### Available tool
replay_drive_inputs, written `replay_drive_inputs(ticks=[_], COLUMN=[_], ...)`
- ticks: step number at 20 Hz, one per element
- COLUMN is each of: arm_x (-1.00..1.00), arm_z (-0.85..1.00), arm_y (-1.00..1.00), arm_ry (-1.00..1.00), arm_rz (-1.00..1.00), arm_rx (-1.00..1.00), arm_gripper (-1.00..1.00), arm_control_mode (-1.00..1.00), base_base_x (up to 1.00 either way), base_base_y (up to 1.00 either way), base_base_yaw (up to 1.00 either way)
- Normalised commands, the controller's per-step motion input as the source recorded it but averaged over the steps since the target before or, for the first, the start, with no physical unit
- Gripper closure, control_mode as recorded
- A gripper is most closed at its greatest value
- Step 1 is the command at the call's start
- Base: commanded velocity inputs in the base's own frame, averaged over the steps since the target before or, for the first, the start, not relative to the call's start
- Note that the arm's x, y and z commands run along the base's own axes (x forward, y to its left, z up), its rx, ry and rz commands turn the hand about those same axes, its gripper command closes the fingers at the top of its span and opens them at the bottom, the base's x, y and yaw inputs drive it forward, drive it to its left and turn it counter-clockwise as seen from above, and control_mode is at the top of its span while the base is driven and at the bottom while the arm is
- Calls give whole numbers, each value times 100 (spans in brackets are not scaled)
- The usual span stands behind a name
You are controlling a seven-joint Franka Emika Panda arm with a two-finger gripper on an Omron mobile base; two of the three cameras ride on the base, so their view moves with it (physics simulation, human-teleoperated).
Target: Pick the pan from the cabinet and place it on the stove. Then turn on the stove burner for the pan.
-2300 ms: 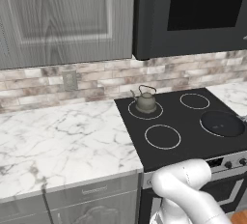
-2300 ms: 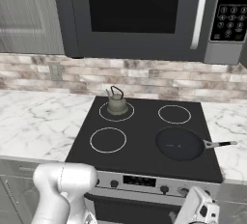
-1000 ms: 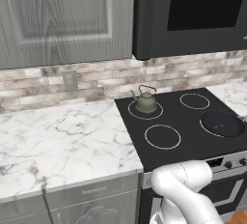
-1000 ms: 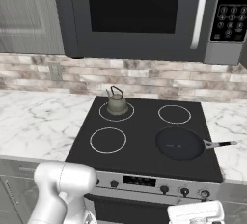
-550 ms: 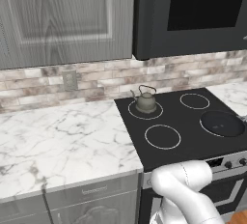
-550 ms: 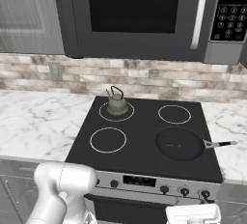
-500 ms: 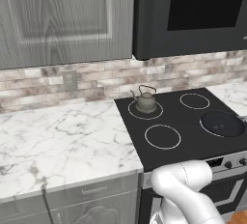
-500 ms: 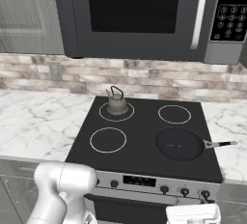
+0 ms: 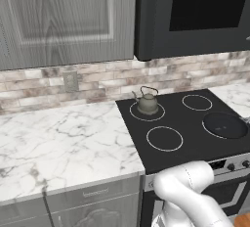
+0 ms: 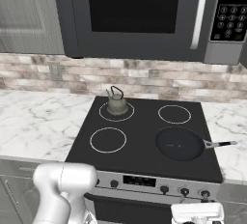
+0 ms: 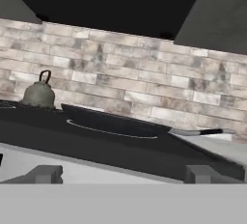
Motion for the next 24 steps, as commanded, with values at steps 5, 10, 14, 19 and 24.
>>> replay_drive_inputs(ticks=[5,10,14,19,24], arm_x=[13,14,17,12,3], arm_z=[-36,-35,-29,-18,-1], arm_y=[-39,-35,-28,-20,0], arm_ry=[0,2,4,2,3], arm_rz=[0,0,0,0,0], arm_rx=[0,0,0,1,0], arm_gripper=[-100,-100,-100,-100,-100], arm_control_mode=[-100,-100,-100,-100,-100], base_base_x=[0,0,0,0,0], base_base_y=[0,0,0,0,0], base_base_yaw=[0,0,0,0,0])
